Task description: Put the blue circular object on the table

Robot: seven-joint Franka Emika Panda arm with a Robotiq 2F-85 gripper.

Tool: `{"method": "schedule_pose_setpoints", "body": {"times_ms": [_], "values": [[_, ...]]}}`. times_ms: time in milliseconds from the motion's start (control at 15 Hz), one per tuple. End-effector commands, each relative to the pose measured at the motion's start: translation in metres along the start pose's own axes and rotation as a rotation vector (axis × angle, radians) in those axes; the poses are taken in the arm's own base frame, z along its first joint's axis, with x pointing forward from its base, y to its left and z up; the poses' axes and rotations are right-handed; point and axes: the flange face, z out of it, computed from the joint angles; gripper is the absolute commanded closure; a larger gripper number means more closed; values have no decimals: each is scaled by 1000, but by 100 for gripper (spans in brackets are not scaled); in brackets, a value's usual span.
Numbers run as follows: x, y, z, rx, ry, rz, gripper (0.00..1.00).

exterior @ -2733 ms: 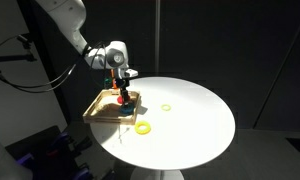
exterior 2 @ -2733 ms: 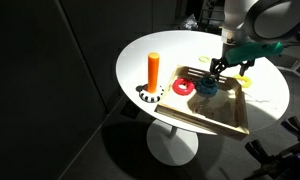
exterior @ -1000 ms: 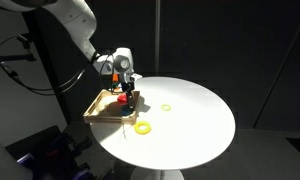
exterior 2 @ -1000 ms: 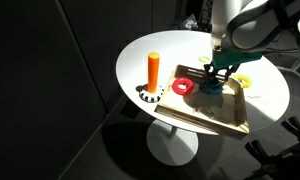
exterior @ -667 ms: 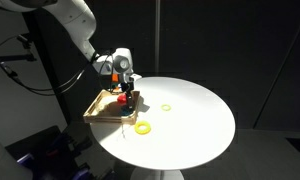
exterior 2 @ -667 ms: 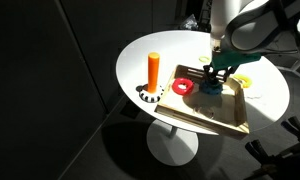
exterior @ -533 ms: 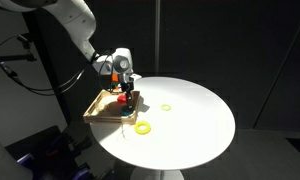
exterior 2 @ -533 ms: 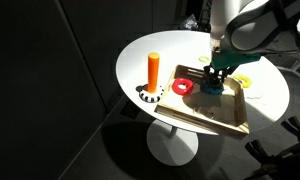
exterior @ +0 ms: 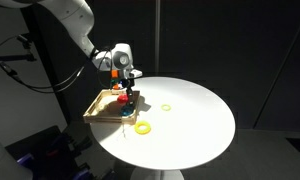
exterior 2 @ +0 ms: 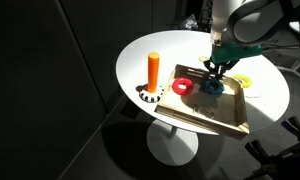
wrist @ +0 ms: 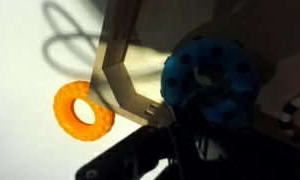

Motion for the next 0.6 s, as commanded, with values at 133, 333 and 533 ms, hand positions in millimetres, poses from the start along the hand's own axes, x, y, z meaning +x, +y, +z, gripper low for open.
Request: {"method": "schedule_pose_setpoints", "body": {"times_ms": [133, 333, 533], "values": [[20, 32, -48, 47, 45, 66, 95], [40, 55, -49, 30, 66, 123, 95], [54, 77, -44, 11, 64, 162, 59]]}}
